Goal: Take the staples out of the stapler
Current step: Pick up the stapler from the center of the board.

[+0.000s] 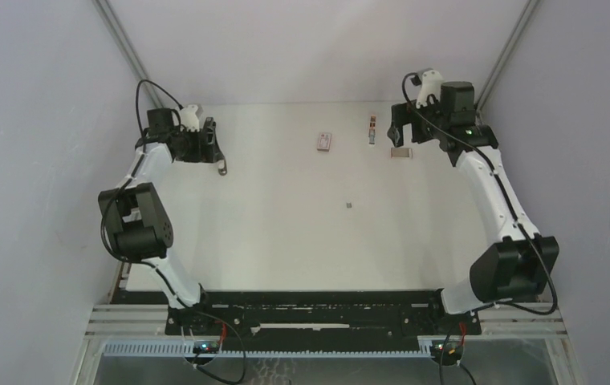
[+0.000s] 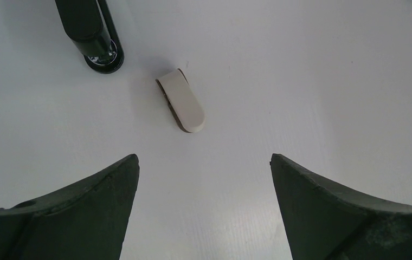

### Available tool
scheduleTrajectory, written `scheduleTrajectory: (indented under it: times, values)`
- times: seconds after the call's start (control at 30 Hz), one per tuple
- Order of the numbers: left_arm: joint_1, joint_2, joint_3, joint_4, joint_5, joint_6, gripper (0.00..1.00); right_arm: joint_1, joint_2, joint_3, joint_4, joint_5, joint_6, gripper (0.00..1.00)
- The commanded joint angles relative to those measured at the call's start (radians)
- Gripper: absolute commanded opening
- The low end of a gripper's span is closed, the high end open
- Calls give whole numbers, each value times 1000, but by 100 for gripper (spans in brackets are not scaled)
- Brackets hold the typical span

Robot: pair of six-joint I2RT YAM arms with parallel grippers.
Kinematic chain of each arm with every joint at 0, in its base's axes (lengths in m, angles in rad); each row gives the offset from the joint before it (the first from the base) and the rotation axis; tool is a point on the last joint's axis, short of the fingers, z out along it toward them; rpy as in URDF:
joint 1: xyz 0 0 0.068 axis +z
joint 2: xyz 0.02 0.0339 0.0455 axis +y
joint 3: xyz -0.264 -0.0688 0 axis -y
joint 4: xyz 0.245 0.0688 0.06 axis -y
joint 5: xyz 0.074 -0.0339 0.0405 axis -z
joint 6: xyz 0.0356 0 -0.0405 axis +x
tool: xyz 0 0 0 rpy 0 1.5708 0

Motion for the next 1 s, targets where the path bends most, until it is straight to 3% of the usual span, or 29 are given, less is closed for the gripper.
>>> scheduleTrajectory:
  times: [0.0, 0.2, 0.5, 0.97]
  values:
    - [-17, 56, 124, -34, -31, -39, 94, -52, -103, -59, -16, -219, -11, 100]
    - [-65, 125, 188, -62, -115, -48, 92, 26, -144, -126, 4, -122, -98, 100]
    - [-112, 218, 238, -87, -199, -59, 88, 82, -138, -160, 31, -107, -130, 89]
    - [-113, 314, 282, -114, -189, -90, 66, 83, -132, -177, 50, -127, -132, 81]
